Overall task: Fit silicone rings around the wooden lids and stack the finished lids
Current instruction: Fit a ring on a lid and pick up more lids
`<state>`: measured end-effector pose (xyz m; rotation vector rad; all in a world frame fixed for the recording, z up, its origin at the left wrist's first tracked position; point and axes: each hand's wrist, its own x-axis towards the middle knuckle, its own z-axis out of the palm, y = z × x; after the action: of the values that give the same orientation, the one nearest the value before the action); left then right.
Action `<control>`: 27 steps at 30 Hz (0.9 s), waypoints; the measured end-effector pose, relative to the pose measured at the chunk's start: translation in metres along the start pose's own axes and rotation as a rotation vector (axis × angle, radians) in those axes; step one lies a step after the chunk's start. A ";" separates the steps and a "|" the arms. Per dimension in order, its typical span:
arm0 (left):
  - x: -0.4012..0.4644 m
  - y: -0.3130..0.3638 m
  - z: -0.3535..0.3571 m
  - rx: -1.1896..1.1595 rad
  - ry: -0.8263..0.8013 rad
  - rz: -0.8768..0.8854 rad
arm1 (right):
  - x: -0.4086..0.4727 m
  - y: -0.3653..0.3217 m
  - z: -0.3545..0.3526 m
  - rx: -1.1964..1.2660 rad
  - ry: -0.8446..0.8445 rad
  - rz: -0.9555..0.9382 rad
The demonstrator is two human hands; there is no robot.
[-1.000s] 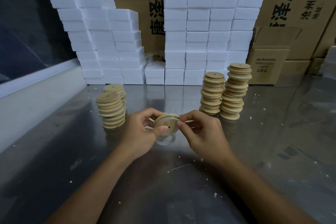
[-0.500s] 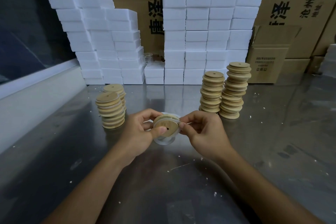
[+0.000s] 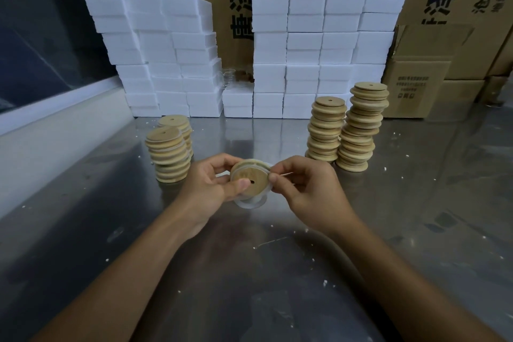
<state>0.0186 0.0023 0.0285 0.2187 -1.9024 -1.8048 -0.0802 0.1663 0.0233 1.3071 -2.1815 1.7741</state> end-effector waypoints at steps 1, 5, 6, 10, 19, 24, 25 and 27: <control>0.000 0.000 0.002 -0.033 0.007 -0.013 | 0.000 0.001 0.000 0.042 0.006 0.018; -0.001 0.000 0.005 -0.156 0.019 -0.053 | 0.001 0.002 0.001 0.197 0.024 0.067; -0.001 -0.001 0.005 -0.171 0.019 -0.065 | 0.001 0.002 0.001 0.210 0.023 0.077; -0.001 -0.008 0.007 -0.181 0.018 -0.113 | 0.000 0.006 0.002 0.210 0.027 0.108; 0.001 -0.005 0.006 0.590 -0.017 0.298 | 0.001 -0.003 0.000 -0.171 -0.027 -0.134; -0.001 -0.001 0.004 0.451 -0.012 0.236 | 0.003 -0.001 -0.003 -0.087 -0.032 -0.029; -0.001 -0.001 0.005 0.425 -0.013 0.213 | 0.003 0.000 -0.003 -0.087 -0.027 -0.025; -0.001 -0.002 0.007 0.376 -0.004 0.171 | 0.002 0.002 -0.004 -0.095 -0.014 -0.041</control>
<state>0.0162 0.0084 0.0260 0.1745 -2.1795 -1.3303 -0.0845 0.1680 0.0242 1.3365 -2.1998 1.6309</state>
